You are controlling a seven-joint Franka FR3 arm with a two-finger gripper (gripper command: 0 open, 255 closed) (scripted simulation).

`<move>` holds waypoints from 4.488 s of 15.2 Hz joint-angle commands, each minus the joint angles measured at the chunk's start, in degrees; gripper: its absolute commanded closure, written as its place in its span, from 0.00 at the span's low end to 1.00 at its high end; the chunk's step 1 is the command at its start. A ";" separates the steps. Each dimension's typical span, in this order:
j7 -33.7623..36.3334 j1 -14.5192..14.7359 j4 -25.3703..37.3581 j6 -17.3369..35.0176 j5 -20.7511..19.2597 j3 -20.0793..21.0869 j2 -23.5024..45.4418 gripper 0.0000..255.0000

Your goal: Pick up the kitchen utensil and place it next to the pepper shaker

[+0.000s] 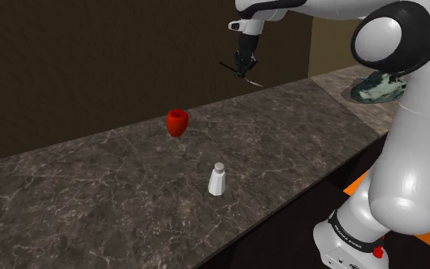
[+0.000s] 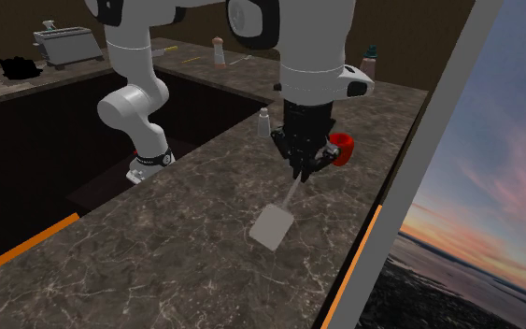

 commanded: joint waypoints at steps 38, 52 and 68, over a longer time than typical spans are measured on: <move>29.11 12.32 -54.90 20.04 -8.99 15.32 -38.10 1.00; 27.88 12.68 -61.29 32.30 -8.14 14.64 -32.17 1.00; 27.86 12.60 -61.12 31.75 -8.23 14.61 -32.55 0.00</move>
